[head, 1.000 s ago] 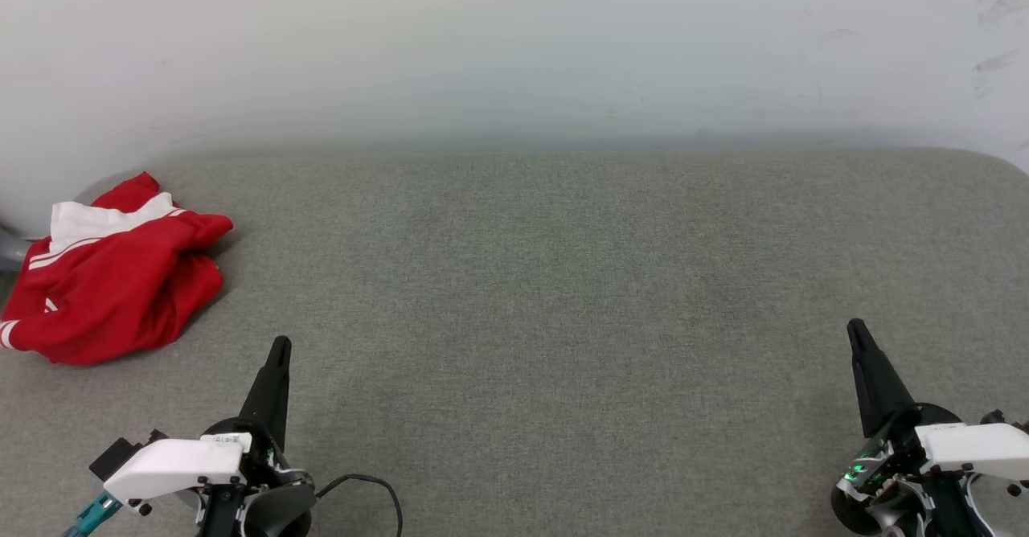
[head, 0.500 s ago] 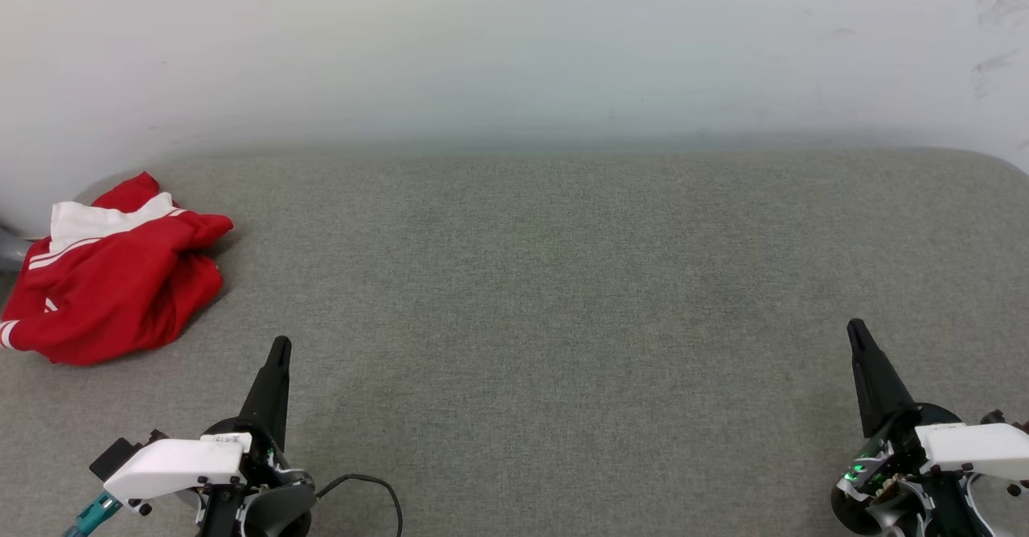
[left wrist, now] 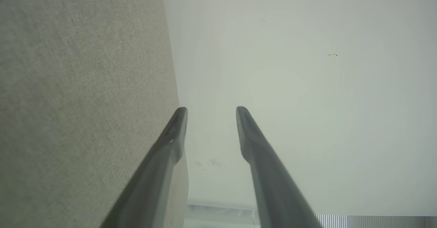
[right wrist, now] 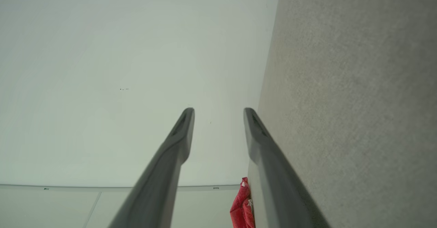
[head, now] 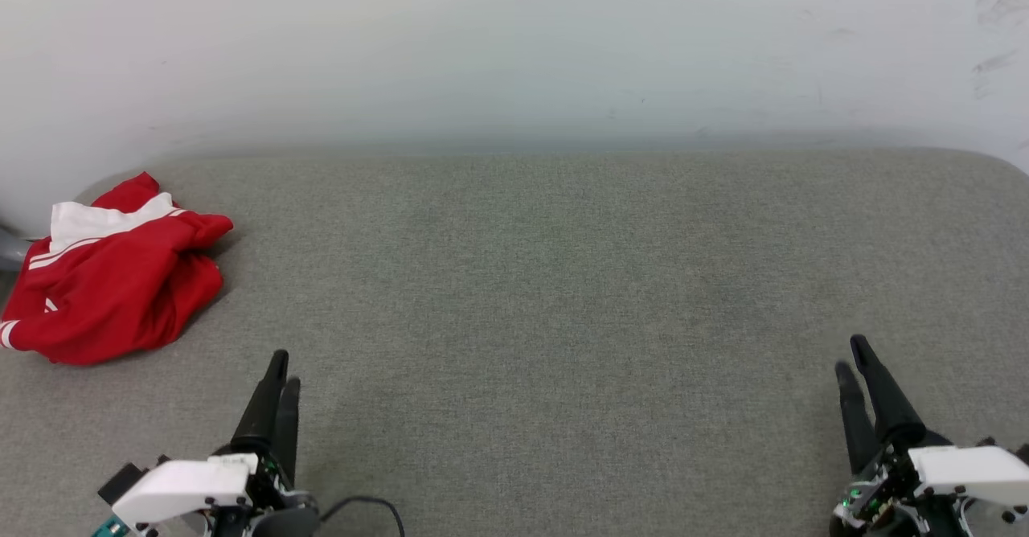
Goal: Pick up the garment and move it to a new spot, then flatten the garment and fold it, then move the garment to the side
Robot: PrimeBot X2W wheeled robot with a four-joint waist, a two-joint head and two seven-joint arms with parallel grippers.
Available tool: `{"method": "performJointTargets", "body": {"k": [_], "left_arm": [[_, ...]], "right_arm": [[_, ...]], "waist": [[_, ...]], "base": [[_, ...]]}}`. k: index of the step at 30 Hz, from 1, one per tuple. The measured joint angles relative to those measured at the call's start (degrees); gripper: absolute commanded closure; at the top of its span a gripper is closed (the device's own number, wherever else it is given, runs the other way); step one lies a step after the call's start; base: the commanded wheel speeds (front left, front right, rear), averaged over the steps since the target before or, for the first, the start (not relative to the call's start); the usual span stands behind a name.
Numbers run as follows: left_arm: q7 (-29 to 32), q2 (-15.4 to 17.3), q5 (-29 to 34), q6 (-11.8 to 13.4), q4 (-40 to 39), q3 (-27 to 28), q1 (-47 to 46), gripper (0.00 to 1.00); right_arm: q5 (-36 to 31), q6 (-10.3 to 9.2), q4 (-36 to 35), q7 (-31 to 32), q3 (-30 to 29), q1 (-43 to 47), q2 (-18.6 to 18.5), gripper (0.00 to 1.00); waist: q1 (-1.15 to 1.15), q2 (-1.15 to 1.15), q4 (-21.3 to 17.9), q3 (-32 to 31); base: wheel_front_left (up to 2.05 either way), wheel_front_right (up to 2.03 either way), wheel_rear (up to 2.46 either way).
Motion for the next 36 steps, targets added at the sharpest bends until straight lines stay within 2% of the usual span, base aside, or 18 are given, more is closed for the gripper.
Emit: {"method": "performJointTargets", "body": {"k": [6,11,16,36], "left_arm": [[-1.1,-0.1,0.1,0.0,0.7,-0.4,1.7,0.0],[-2.5,-0.1,2.2,0.0,-0.4,-0.4,1.7,0.0],[-3.8,-0.1,7.8,0.7,-1.5,-0.1,1.7,0.0],[-8.4,-0.1,31.1,7.4,-8.8,-2.2,2.2,0.0]], "right_arm": [[-0.7,-0.01,1.1,-1.1,0.1,1.8,0.1,0.0],[-4.0,-0.01,0.1,-2.5,-0.1,1.8,0.1,0.0],[-9.6,-0.01,-1.6,-3.8,-0.5,2.2,0.1,0.0],[-34.4,-0.01,-9.3,-8.4,0.5,3.5,0.1,0.0]], "waist": [[0.0,0.0,0.0,0.0],[0.0,0.0,0.0,0.1],[0.01,0.0,0.0,0.1],[0.01,0.0,0.2,0.0]], "base": [[0.0,0.0,0.0],[0.0,0.0,0.0],[0.0,0.0,0.0],[0.0,0.0,0.0]]}}
